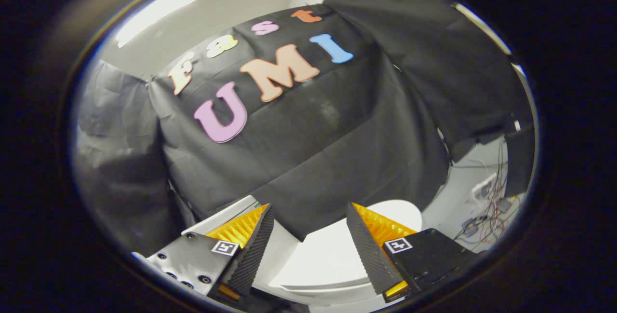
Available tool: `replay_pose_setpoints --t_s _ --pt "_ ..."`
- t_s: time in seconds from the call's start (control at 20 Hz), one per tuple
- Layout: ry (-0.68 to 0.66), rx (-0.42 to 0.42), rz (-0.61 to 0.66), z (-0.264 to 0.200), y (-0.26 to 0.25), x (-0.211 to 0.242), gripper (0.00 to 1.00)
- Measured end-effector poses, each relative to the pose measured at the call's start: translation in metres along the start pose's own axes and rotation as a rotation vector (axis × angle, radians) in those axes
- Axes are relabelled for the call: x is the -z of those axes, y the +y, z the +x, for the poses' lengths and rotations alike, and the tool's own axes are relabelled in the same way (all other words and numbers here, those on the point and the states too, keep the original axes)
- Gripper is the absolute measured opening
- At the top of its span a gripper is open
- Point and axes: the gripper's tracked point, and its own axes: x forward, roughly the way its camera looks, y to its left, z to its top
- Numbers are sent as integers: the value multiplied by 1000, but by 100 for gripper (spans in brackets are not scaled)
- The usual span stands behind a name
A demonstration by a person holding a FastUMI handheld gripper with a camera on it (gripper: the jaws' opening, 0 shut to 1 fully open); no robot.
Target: Open the toilet lid.
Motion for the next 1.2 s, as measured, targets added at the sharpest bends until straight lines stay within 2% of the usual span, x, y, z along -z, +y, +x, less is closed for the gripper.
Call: replay_pose_setpoints --t_s 0.1,0.2,0.45,0.6,1.2 --pt "18 47 85 1 -19 20 94" --pt "51 86 148 4 -37 44 84" --pt "84 163 316 14 -73 84 84" --pt "108 250 391 11 -100 113 84" --pt "164 427 402 -34 -148 161 84"
